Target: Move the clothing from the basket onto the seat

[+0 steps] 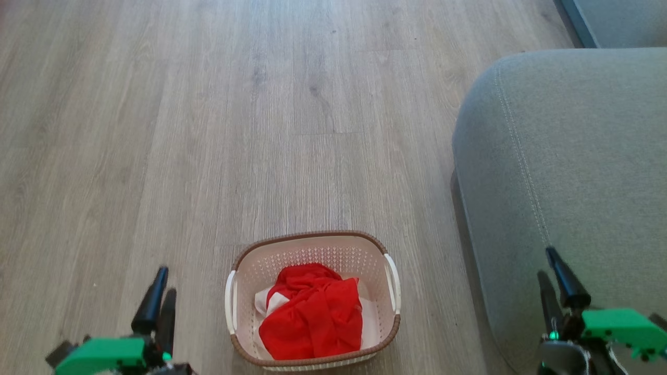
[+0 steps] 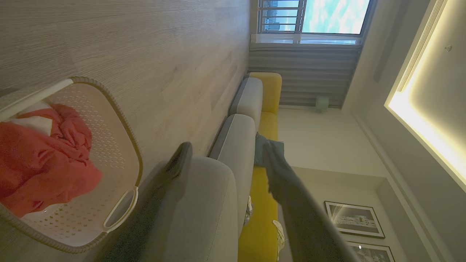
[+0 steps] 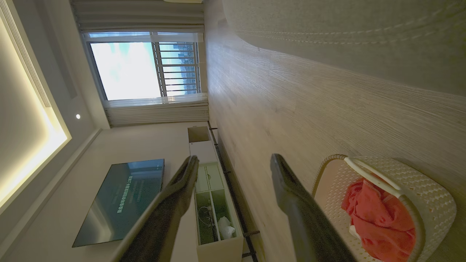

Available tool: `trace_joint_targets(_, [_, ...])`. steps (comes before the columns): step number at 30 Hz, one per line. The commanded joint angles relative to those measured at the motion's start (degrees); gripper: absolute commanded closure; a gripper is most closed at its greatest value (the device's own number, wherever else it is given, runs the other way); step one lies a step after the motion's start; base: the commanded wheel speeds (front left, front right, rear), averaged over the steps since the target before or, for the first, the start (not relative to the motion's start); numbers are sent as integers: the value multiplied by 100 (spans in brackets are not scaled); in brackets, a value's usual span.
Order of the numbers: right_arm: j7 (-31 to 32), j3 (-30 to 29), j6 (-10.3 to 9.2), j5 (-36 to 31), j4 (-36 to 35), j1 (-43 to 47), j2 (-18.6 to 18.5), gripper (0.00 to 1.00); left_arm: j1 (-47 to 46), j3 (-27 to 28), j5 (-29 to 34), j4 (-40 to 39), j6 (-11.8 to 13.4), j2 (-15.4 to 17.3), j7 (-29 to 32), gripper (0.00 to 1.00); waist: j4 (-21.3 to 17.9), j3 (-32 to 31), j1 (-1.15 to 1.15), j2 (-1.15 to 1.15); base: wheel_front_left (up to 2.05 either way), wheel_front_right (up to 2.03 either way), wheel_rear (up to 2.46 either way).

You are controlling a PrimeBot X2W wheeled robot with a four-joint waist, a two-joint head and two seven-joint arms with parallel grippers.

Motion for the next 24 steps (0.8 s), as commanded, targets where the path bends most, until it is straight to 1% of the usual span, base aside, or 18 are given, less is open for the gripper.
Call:
trace_joint_targets(1, [-32, 12, 1, -29, -177, -169, -9, 0, -194, 13, 30, -174, -5, 18, -37, 0, 0, -3, 0, 0, 0, 0, 0])
trace_joint_targets(15, [-251, -6, 1, -347, -254, -239, -8, 0, -256, 86, 209, -283, -11, 27, -255, 0, 27, -15, 0, 0, 0, 0, 0])
trace_joint_targets(24, [-403, -57, 1, -1088, -505, -342, -8, 0, -352, 275, 540, -439, -16, 33, -406, 0, 61, -22, 0, 0, 0, 0, 0])
